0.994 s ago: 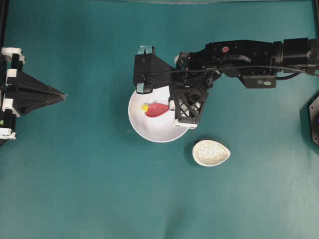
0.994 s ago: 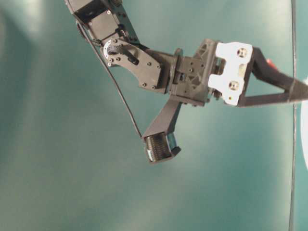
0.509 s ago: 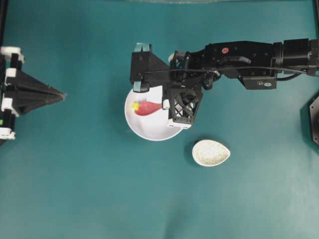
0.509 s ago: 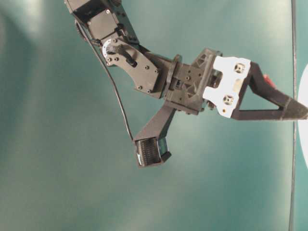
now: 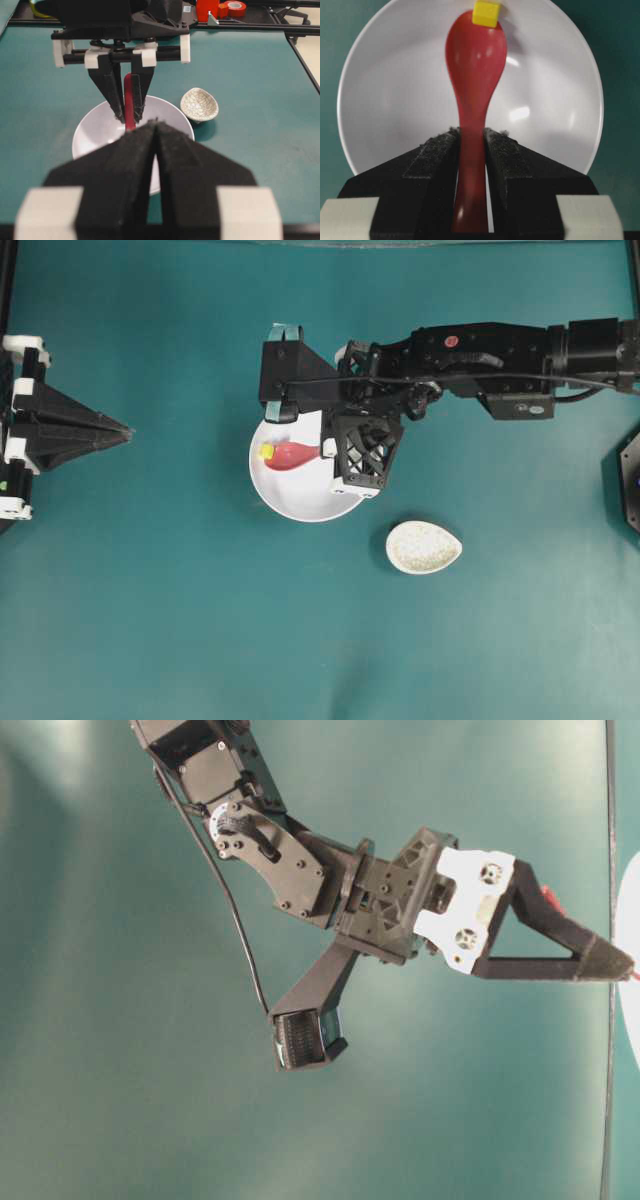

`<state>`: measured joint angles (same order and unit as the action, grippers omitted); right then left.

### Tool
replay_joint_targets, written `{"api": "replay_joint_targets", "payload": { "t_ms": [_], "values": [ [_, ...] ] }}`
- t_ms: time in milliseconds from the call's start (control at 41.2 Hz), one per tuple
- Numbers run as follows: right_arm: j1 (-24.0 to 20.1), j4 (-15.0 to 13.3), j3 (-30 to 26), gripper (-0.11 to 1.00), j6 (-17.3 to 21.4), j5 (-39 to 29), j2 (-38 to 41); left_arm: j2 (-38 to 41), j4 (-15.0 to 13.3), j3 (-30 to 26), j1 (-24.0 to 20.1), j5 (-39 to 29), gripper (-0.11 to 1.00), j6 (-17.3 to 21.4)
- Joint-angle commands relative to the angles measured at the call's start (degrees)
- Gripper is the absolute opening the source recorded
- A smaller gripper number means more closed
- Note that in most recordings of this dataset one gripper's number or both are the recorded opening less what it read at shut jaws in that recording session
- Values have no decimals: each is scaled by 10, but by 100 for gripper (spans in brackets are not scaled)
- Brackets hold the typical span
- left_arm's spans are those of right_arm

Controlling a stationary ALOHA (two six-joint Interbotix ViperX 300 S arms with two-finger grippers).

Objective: Scoop the yellow hexagonal prism block from the bowl with a spoon using the right arm.
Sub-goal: 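Push the spoon under the yellow block to scoop it, then lift the spoon holding the yellow block up out of the bowl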

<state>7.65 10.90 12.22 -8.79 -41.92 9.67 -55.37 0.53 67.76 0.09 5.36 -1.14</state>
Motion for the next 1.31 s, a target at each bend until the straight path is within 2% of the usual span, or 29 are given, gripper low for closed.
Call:
{"api": "replay_joint_targets", "payload": {
  "t_ms": [0,703,1019,1285],
  "values": [
    [0,0,-12,22,1,7,-18,4,2,-11,1,3,0,-1],
    [-7,1,53,22,2,88,-52,4,2,-11,0,-4,0,-2],
    [-10,1,75,22,3,103,-64,4,1,-11,1,-4,0,-2],
    [-19,3,125,22,3,167,-102,4,2,-11,1,-4,0,-2]
  ]
}}
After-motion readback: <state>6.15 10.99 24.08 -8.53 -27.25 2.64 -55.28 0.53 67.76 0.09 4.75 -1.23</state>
